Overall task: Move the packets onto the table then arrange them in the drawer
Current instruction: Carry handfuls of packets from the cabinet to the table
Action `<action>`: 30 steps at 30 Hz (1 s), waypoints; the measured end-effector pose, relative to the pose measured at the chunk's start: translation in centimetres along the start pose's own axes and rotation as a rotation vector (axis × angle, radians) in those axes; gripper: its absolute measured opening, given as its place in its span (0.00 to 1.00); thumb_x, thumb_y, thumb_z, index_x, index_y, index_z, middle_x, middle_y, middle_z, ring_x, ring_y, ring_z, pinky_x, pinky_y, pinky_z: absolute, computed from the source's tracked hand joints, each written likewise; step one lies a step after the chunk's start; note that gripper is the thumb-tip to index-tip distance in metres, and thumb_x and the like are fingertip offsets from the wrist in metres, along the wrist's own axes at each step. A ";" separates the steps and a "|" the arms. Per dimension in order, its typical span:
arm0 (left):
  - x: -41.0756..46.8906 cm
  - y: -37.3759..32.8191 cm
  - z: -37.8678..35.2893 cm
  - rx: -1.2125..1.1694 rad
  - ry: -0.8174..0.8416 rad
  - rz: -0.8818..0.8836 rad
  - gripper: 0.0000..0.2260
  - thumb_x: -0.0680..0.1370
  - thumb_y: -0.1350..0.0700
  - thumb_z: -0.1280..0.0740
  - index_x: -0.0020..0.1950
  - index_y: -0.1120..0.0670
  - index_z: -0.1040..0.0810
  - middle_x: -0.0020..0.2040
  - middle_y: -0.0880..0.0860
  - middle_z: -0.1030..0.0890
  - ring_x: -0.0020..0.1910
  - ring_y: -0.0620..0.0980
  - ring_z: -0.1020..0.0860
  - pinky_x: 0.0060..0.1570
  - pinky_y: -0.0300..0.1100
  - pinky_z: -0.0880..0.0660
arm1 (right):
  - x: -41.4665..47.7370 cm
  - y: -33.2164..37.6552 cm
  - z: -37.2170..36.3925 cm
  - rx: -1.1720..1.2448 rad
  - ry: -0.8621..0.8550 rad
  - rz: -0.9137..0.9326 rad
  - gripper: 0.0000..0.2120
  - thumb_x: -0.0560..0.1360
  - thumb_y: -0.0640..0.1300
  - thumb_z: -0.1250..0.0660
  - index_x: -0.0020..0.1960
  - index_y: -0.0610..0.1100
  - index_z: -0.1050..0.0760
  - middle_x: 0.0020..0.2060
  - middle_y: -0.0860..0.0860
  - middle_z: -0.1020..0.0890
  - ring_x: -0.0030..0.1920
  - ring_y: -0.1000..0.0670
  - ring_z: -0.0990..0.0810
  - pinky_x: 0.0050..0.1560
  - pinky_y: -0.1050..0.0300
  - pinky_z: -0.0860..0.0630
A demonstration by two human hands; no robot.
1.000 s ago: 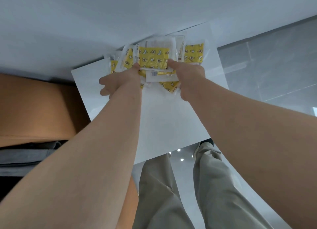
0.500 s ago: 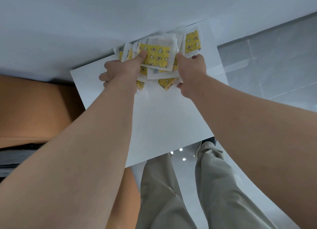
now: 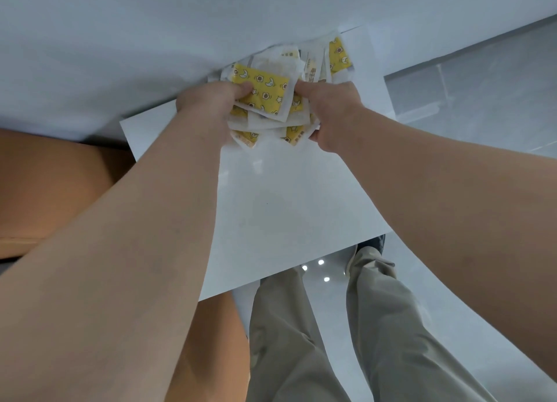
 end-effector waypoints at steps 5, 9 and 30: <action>-0.7 -0.2 -0.7 -0.006 0.086 -0.003 0.18 0.64 0.59 0.16 0.50 0.54 0.15 0.44 0.52 0.13 0.38 0.54 0.14 0.37 0.53 0.17 | 0.6 -0.1 0.1 0.035 0.011 0.010 0.27 0.65 0.49 0.18 0.59 0.51 0.27 0.53 0.49 0.17 0.52 0.41 0.16 0.50 0.36 0.18; -1.7 0.2 -1.5 -0.076 0.182 -0.008 0.16 0.68 0.61 0.19 0.53 0.56 0.17 0.44 0.53 0.13 0.39 0.53 0.13 0.34 0.47 0.18 | 0.7 -0.5 0.4 0.152 0.088 -0.028 0.25 0.70 0.42 0.20 0.63 0.47 0.25 0.54 0.45 0.15 0.51 0.38 0.15 0.44 0.32 0.18; -5.8 7.6 0.8 -0.152 0.306 0.027 0.15 0.74 0.64 0.25 0.59 0.57 0.19 0.52 0.56 0.14 0.52 0.57 0.15 0.57 0.60 0.21 | -3.2 -4.7 4.2 0.252 0.149 -0.076 0.13 0.79 0.36 0.31 0.60 0.49 0.23 0.51 0.45 0.15 0.50 0.40 0.14 0.50 0.31 0.19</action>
Point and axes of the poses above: each hand's wrist, its own x-axis towards the middle knuckle, its own z-axis out of the back of the hand, y = z × x, the point moved 7 cm from there along x, towards the middle knuckle
